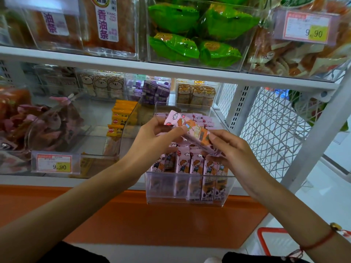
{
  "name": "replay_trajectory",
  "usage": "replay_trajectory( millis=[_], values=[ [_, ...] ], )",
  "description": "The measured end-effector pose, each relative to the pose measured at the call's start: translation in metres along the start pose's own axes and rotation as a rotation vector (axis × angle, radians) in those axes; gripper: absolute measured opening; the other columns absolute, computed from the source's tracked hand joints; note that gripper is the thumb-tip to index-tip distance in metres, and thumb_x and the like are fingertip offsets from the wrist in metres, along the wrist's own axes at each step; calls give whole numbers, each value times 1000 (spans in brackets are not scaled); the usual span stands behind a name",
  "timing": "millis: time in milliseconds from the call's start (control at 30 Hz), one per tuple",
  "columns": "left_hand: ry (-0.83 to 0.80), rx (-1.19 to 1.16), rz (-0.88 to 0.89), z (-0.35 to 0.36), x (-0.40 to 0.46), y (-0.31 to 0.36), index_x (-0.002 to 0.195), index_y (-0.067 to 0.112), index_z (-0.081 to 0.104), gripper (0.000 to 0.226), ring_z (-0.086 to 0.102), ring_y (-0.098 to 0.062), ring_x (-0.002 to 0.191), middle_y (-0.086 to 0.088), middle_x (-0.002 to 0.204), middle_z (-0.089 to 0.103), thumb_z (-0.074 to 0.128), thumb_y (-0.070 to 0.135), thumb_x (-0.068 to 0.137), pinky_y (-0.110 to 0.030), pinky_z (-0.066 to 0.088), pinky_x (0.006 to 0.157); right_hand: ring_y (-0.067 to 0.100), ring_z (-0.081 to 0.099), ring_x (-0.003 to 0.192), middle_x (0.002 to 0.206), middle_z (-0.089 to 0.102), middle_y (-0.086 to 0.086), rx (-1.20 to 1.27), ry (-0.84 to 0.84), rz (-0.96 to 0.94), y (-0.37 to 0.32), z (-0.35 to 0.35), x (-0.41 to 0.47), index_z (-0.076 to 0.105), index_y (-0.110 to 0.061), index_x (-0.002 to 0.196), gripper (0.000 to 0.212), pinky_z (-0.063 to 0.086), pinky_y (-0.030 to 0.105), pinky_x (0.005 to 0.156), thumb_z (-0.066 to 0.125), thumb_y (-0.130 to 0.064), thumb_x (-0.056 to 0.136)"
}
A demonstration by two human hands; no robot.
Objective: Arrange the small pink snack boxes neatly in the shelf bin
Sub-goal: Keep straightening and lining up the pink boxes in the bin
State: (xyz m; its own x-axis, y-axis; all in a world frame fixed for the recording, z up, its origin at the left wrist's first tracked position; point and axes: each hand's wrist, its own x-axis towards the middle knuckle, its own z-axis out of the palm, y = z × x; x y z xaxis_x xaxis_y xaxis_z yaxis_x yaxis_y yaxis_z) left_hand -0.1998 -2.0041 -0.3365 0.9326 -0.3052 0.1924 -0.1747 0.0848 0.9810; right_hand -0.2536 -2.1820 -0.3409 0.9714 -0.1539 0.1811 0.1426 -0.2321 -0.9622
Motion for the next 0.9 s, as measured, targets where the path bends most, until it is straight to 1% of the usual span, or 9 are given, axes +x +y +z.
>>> replay_trajectory(
  millis=[100,200,300,400,500,633,700,800,900],
  values=[
    [-9,-9,-36,-1,3,2,100,14,56,23,72,-7,72,-5,92,70,70,11,82,-16,54,56,4,66,86,101,65,-8,-88,-9,-114,-2,0,-2,62,-27,106,17,55,19,73,50,-20,95],
    [-69,96,-3,-4,2,3,105,18,57,31,71,-8,78,-1,99,69,73,16,78,-17,54,60,-5,60,87,101,61,-17,-294,10,-268,-4,-2,-4,59,-33,103,15,49,10,70,49,-24,96],
    [-84,153,104,-9,1,6,98,25,62,19,70,-6,82,8,91,72,70,22,81,-15,54,66,4,57,103,113,60,-10,-496,82,-334,-3,-4,-5,57,-27,117,24,46,16,83,52,-29,94],
    [44,153,197,-15,3,9,98,28,59,16,69,-3,83,16,91,71,66,21,85,-15,55,71,6,48,115,129,51,-7,-626,145,-374,1,-8,-5,48,-26,131,43,39,27,98,62,-24,90],
    [149,146,248,-20,4,10,99,31,57,20,69,0,85,16,89,71,67,20,86,-15,55,70,0,42,118,136,44,-12,-729,24,-357,9,-7,-10,43,-29,135,46,36,25,102,58,-30,92],
    [147,246,261,-15,12,4,111,30,55,29,66,-8,99,7,109,67,68,22,86,-27,54,84,3,19,139,155,21,-13,-1117,-250,-294,27,-2,-15,22,-33,148,51,18,25,114,26,-47,99],
    [123,354,286,-6,23,2,121,23,53,38,62,-13,107,4,116,64,68,22,86,-33,52,91,6,14,143,156,20,-12,-1162,-274,-266,30,-2,-15,18,-33,149,52,15,29,117,18,-48,99],
    [112,490,333,7,48,-1,127,19,51,43,59,-13,110,5,118,62,67,21,88,-31,52,91,6,18,141,154,24,-11,-1159,-264,-261,29,-4,-14,21,-33,149,51,17,27,114,20,-48,100],
    [123,605,364,16,75,-7,129,18,50,44,58,-12,107,1,126,59,66,22,89,-25,53,81,5,19,140,153,25,-11,-1156,-262,-272,28,-3,-14,23,-33,148,50,17,25,113,22,-46,100]
  ],
)
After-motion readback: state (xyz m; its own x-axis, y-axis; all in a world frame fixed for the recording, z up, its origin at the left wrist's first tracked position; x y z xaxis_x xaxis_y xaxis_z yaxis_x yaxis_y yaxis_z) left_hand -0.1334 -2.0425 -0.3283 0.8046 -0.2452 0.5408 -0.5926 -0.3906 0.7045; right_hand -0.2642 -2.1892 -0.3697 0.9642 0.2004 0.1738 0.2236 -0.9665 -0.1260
